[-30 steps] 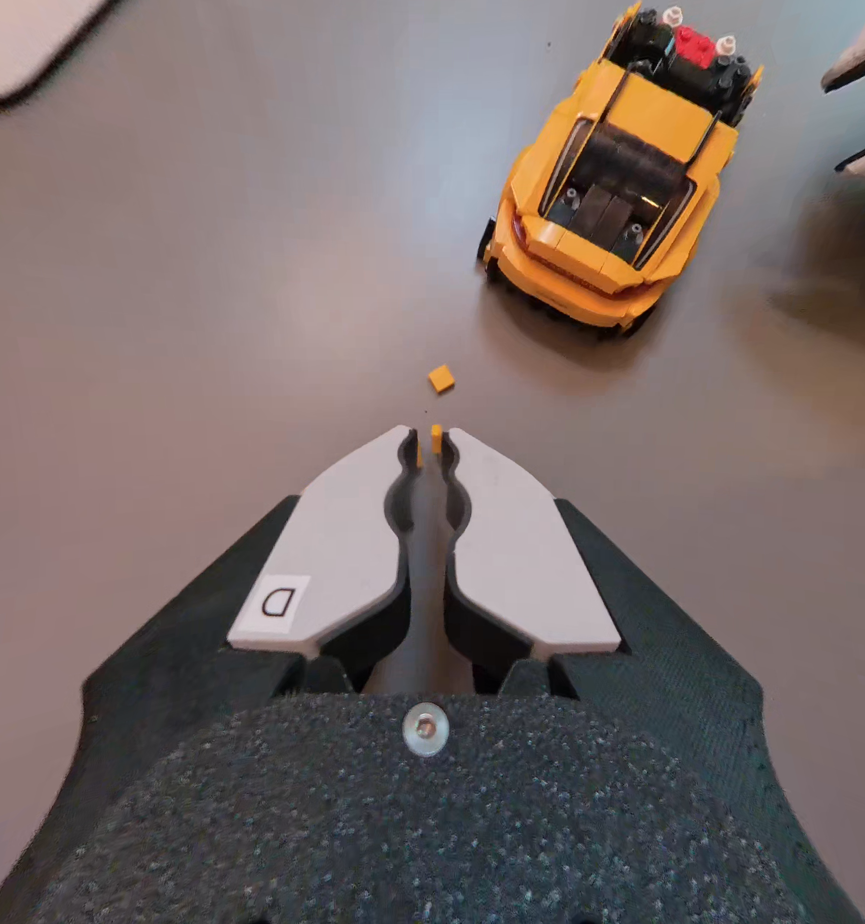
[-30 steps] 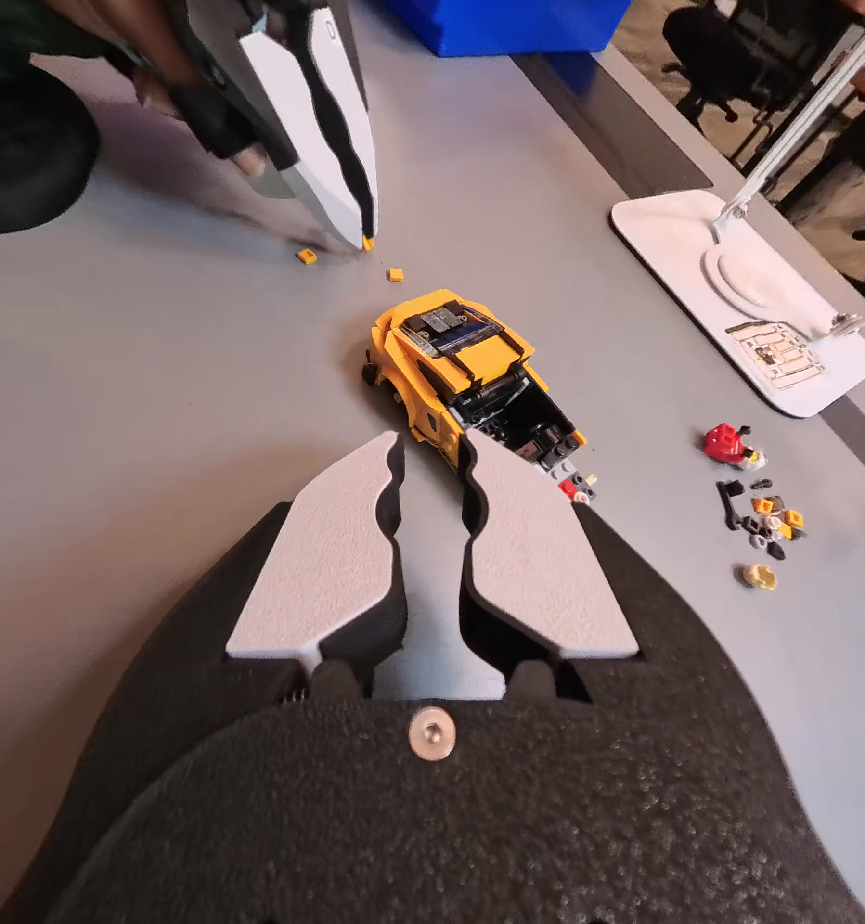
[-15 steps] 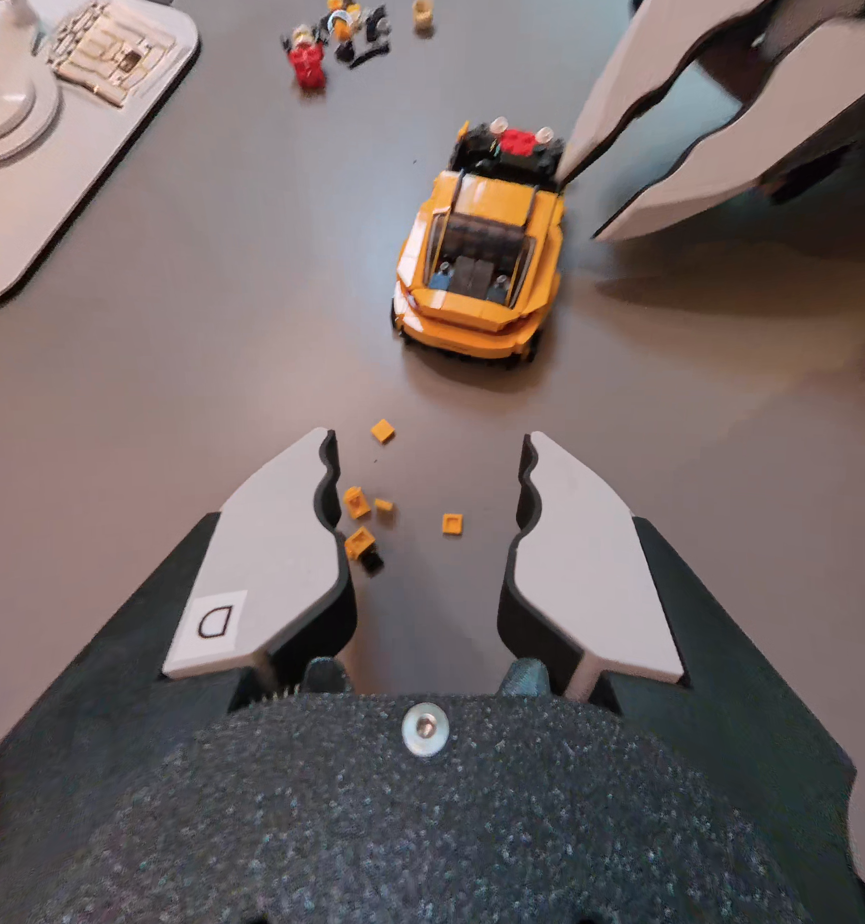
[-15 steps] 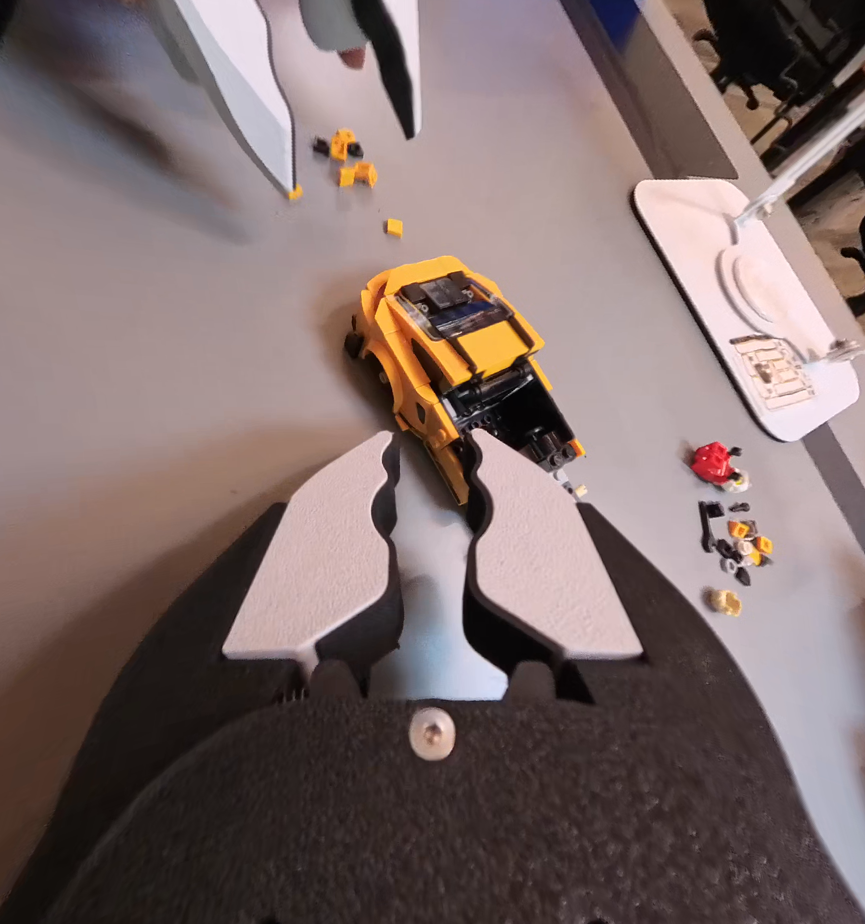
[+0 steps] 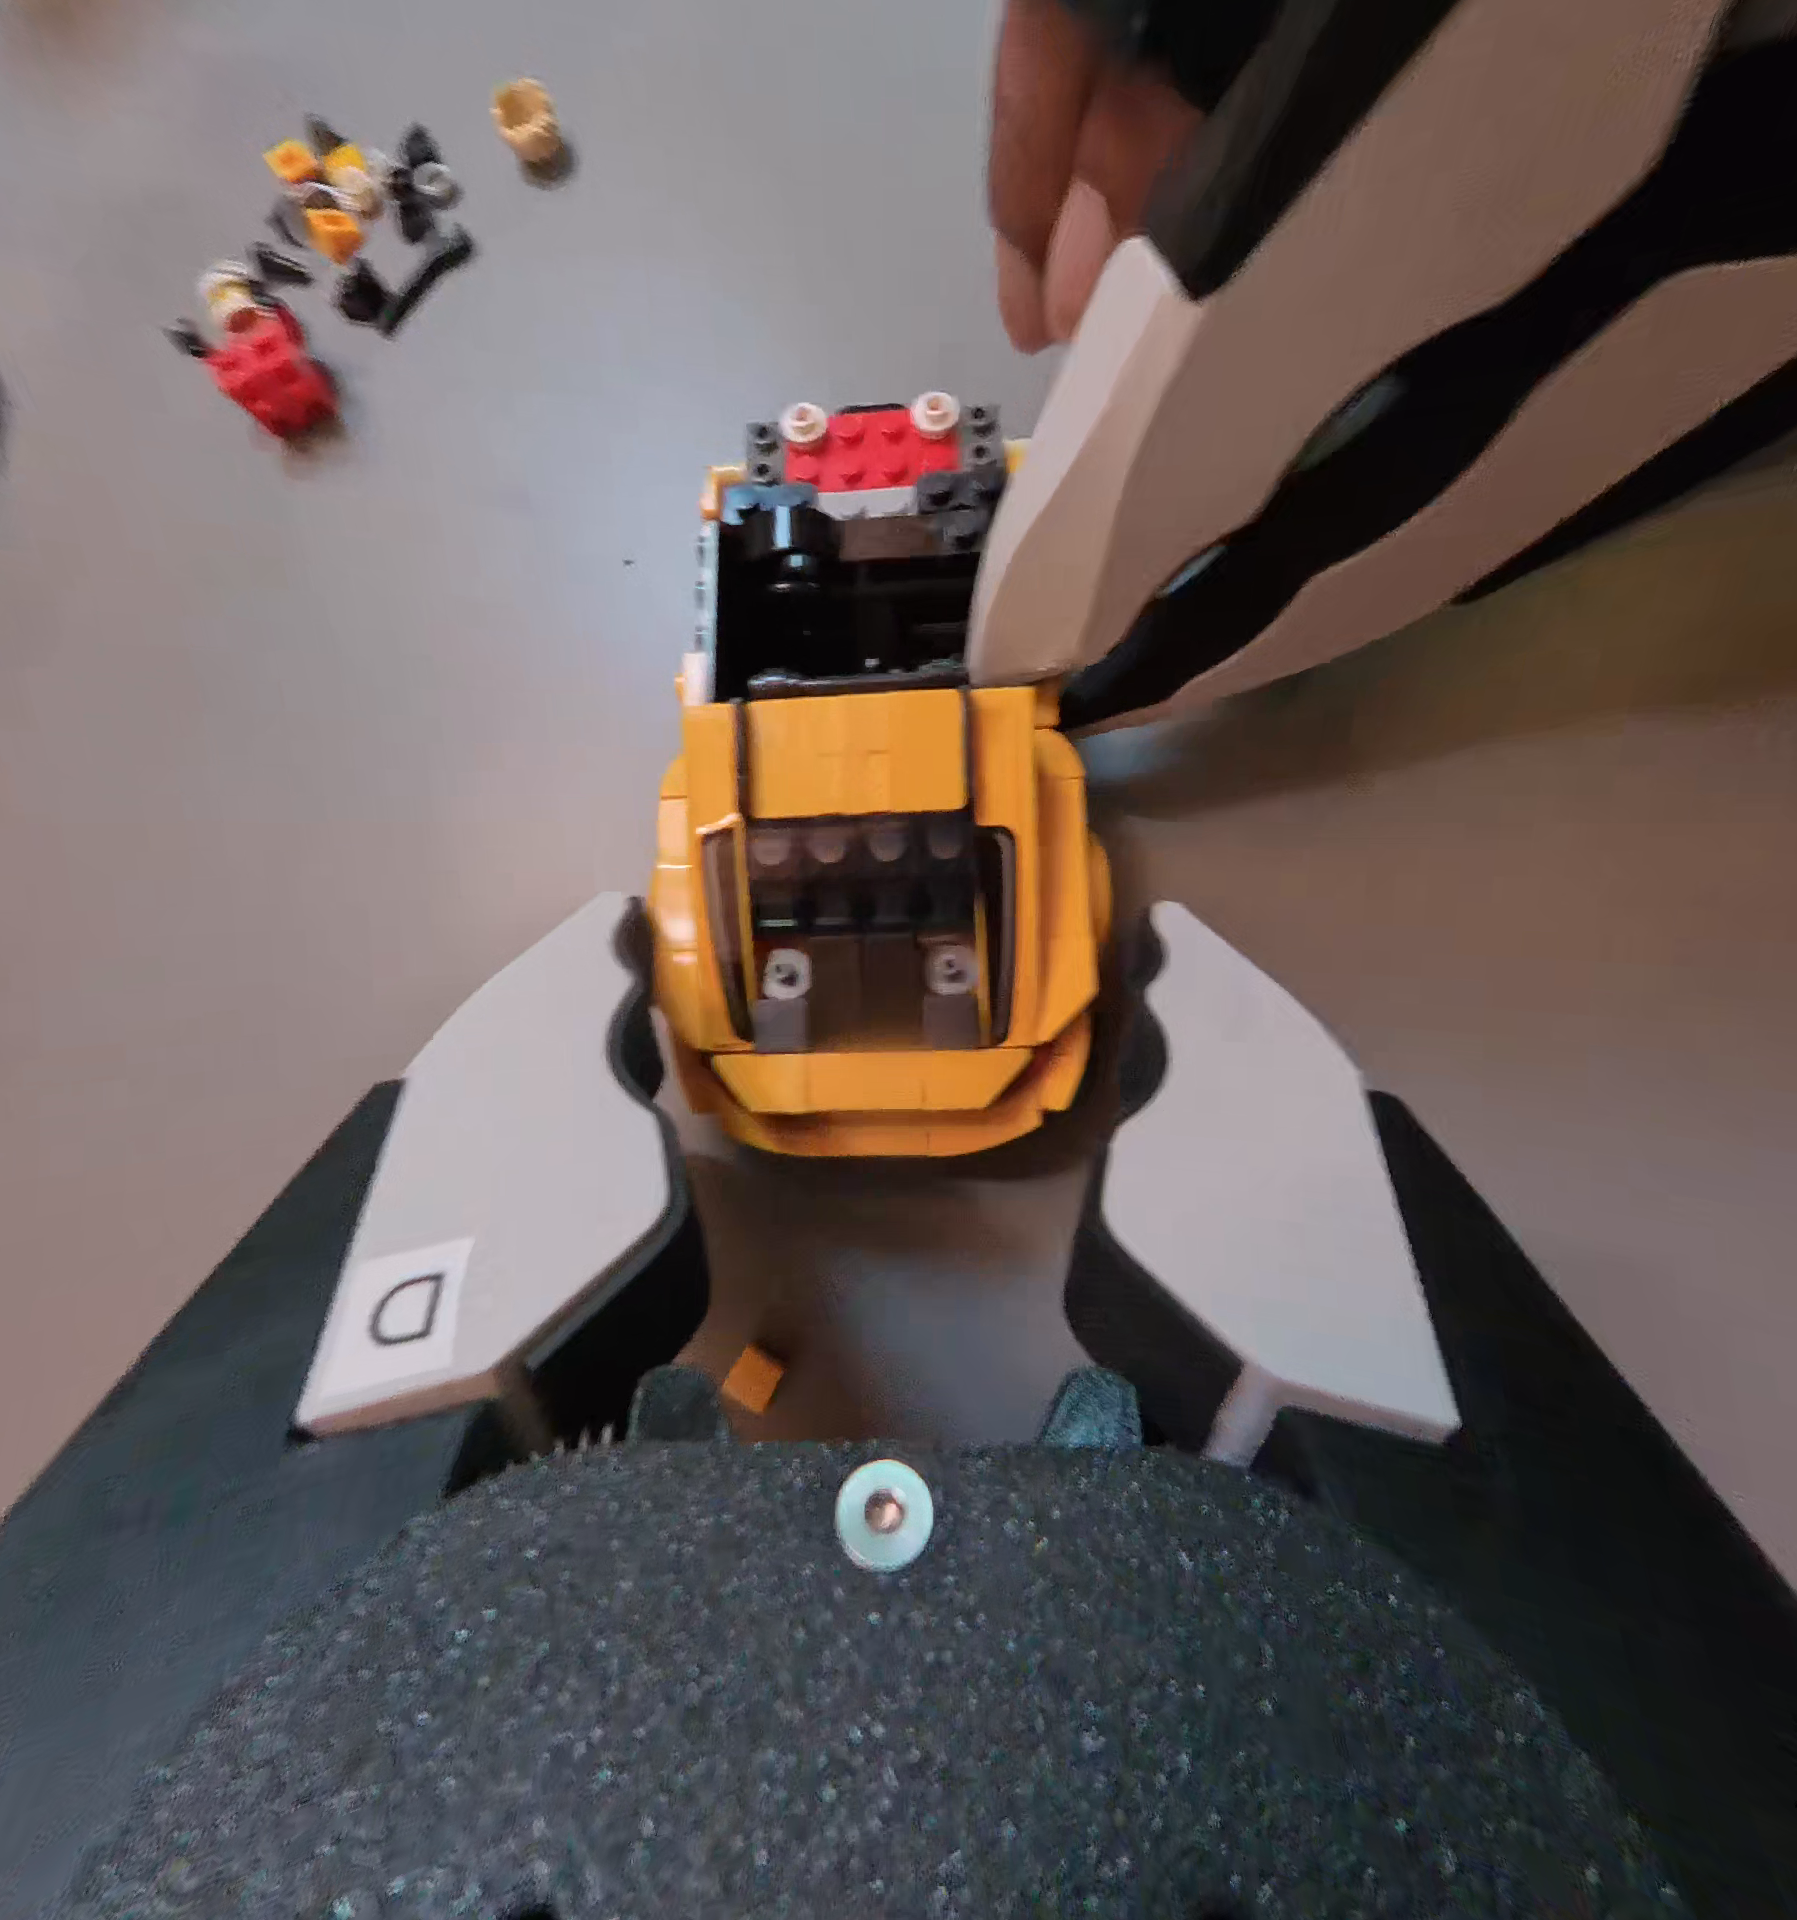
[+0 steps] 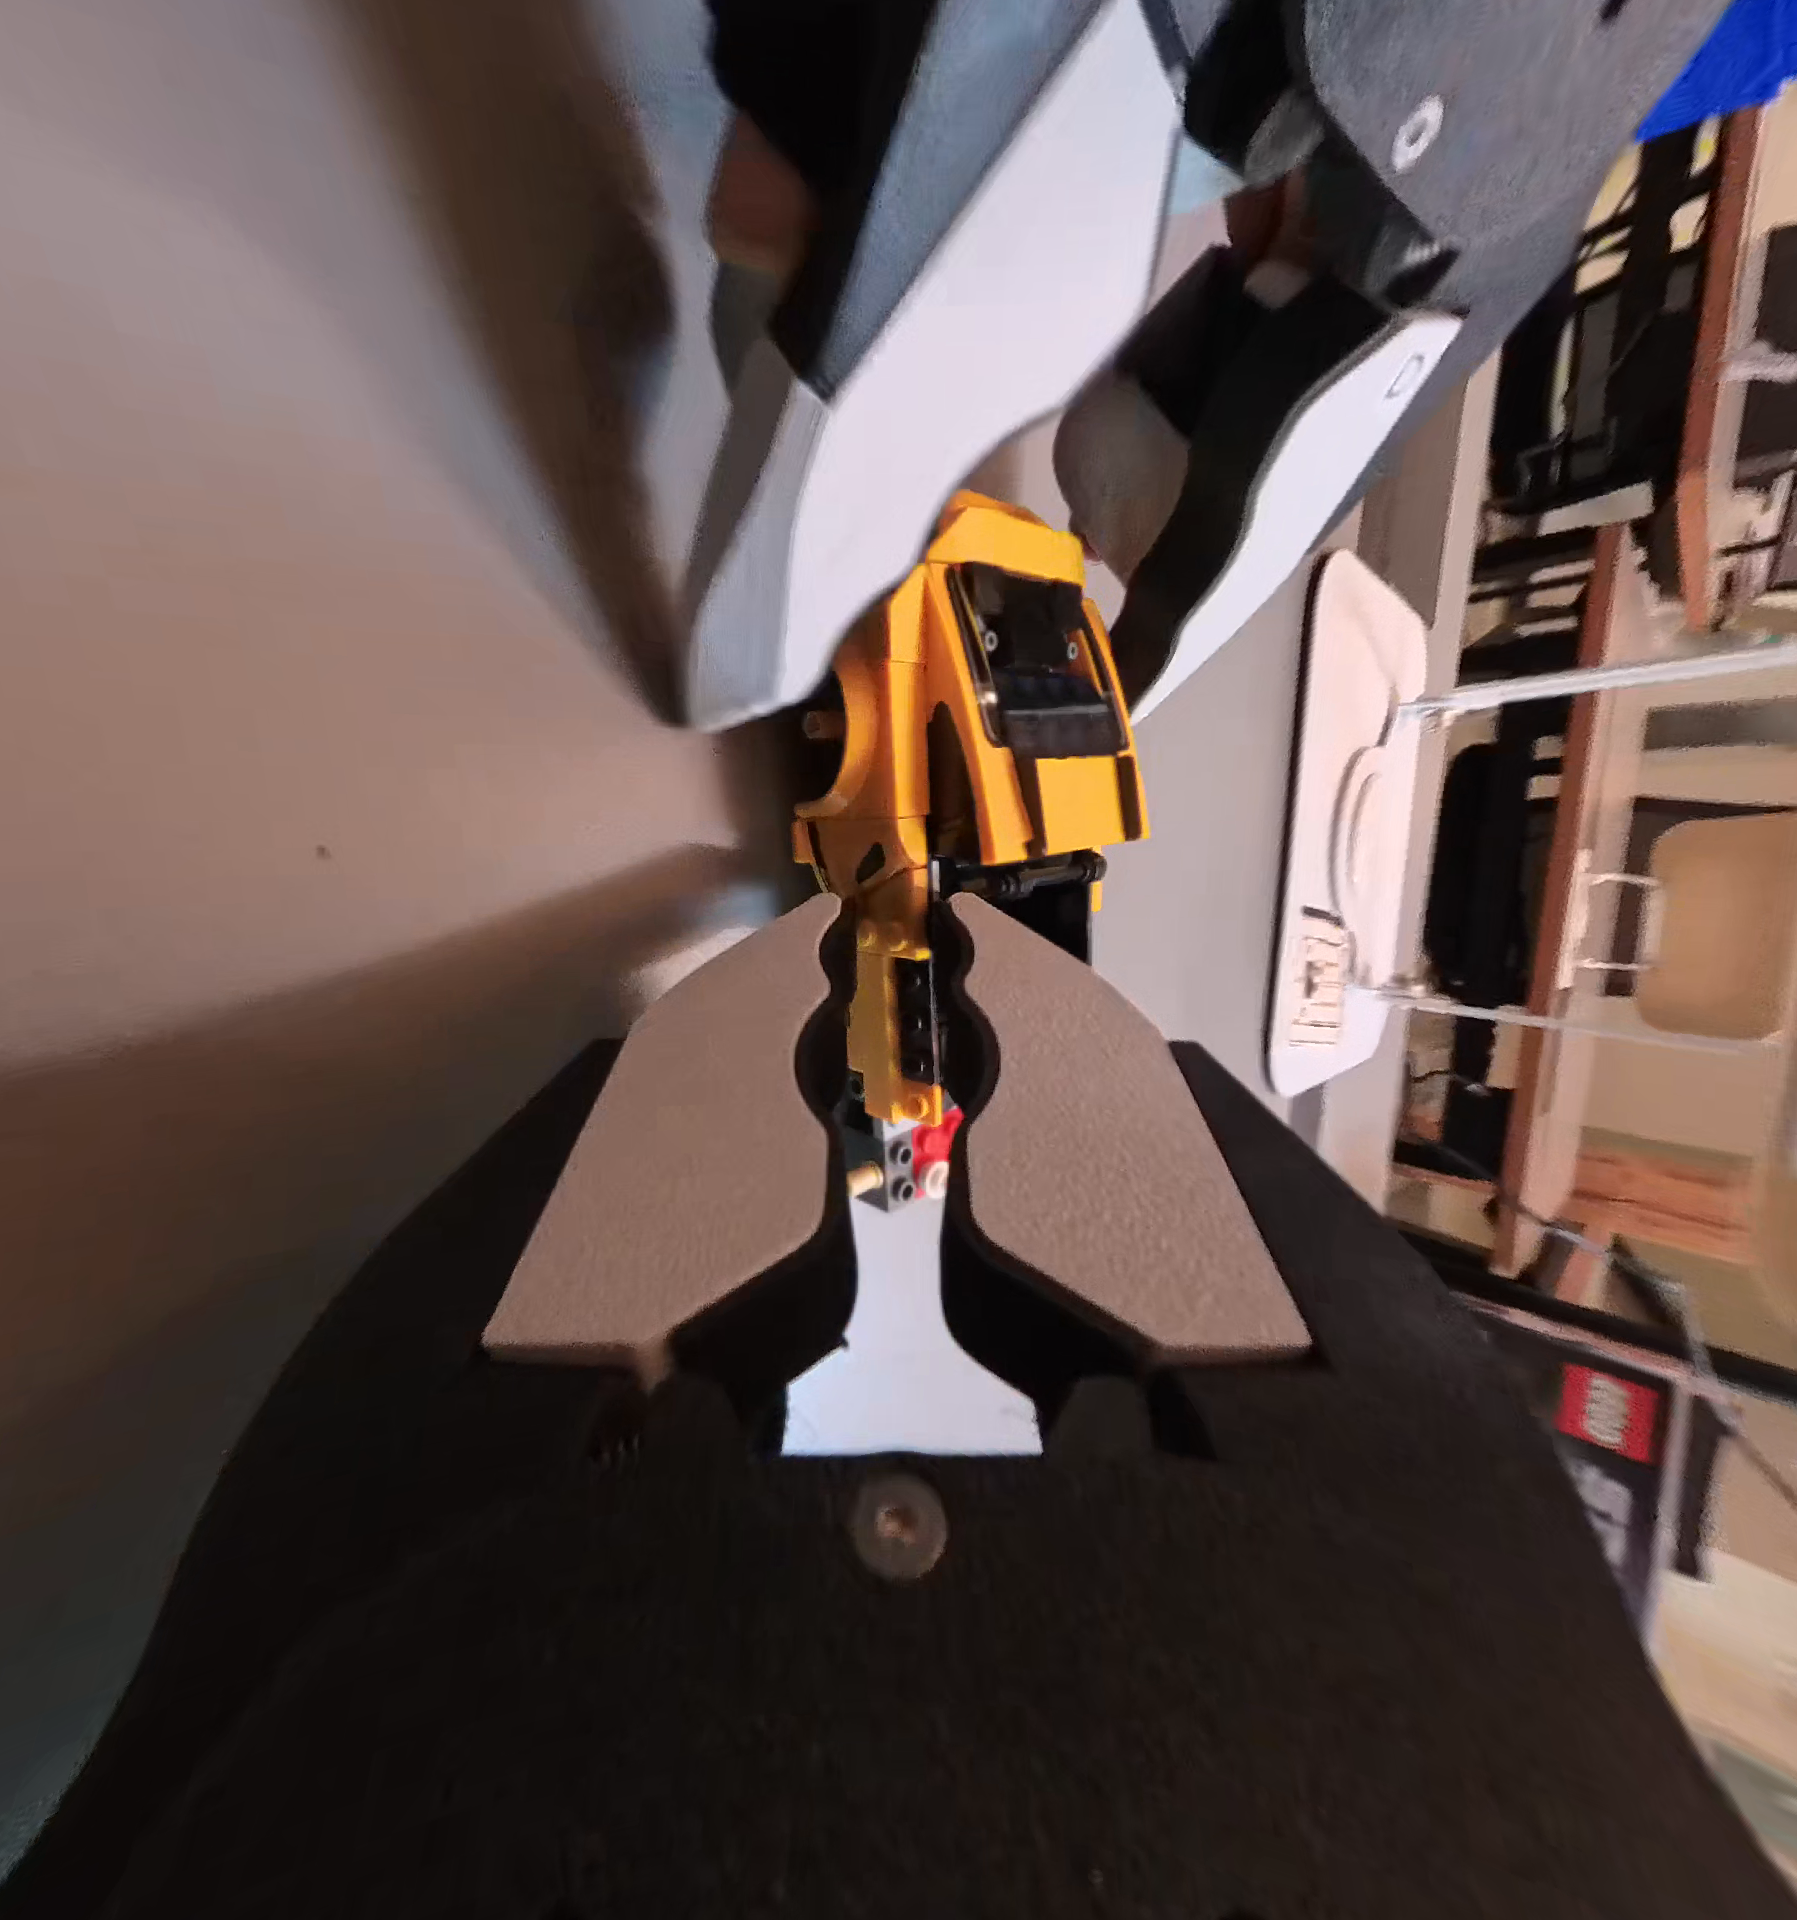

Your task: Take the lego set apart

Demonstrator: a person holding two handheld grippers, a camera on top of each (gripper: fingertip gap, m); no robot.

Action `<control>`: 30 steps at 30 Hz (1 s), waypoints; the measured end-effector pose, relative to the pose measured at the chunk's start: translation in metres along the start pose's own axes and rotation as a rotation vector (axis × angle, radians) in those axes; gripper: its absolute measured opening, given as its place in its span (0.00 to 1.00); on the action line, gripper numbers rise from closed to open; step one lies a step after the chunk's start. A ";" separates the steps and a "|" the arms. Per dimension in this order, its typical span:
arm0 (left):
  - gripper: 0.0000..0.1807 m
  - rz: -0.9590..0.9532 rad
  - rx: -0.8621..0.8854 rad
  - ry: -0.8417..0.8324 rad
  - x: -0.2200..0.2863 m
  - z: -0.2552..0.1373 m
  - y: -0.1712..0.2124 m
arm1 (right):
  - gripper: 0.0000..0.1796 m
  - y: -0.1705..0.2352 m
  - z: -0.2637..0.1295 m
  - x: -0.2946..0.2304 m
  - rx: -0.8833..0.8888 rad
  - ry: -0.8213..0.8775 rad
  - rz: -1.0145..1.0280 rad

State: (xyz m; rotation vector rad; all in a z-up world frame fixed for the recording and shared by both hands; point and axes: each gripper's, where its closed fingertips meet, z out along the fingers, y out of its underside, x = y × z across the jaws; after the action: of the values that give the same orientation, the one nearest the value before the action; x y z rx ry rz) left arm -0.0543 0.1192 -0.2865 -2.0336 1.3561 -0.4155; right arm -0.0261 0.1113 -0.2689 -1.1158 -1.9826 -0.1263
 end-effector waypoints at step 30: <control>0.45 -0.160 -0.179 0.123 0.005 -0.010 0.006 | 0.00 -0.015 -0.011 0.007 0.093 0.168 -0.268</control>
State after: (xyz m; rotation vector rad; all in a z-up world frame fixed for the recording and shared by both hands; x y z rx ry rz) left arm -0.0624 0.1101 -0.2833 -2.3071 1.3488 -0.5130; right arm -0.0320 0.1020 -0.2521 -0.7513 -1.9562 -0.2578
